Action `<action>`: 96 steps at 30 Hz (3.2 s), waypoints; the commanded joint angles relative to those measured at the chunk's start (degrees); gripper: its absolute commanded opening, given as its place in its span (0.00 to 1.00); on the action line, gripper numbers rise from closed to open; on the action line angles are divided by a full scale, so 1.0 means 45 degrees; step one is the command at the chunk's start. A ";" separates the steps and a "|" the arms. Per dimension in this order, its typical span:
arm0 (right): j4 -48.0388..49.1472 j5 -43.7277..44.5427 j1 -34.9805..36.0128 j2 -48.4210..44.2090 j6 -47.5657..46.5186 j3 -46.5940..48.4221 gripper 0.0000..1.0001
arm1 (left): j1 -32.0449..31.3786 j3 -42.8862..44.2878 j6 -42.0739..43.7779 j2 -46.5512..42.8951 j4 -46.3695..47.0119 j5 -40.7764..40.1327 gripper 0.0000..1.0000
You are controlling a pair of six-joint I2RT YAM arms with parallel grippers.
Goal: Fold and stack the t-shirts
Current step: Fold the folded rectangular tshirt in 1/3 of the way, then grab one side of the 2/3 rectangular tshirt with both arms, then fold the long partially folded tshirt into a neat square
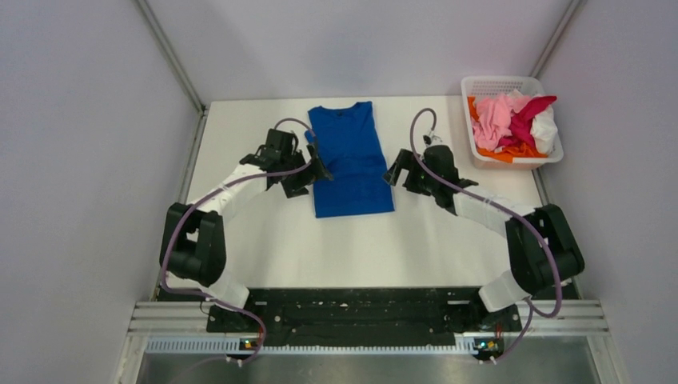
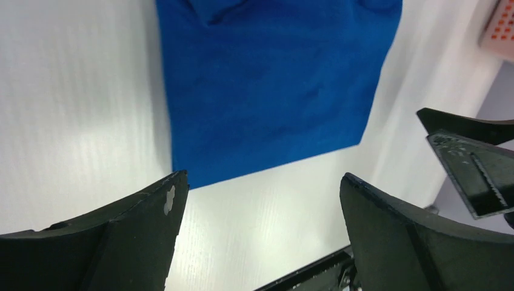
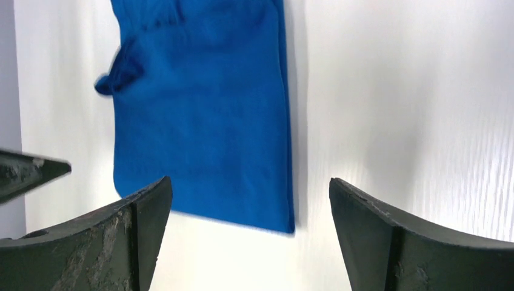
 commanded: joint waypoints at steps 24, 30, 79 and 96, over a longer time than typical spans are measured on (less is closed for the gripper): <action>-0.3175 0.0761 0.0163 -0.5512 0.0510 -0.3131 0.98 | 0.0400 0.7656 0.1117 0.6083 -0.0669 -0.1305 0.99; -0.1628 -0.0458 0.0277 -0.3642 0.0801 -0.2855 0.98 | 0.0114 0.1729 0.0620 0.1290 -0.0083 -0.1390 0.99; 0.0205 -0.1114 0.2950 -0.2796 0.1850 -0.4542 0.00 | -0.0735 -0.5580 -0.0421 -0.1999 0.0086 -0.0586 0.00; -0.4141 0.0844 0.5540 -0.8988 0.1538 -0.2203 0.00 | -0.0838 -0.4298 -0.0610 -0.9138 -0.2599 -0.0325 0.00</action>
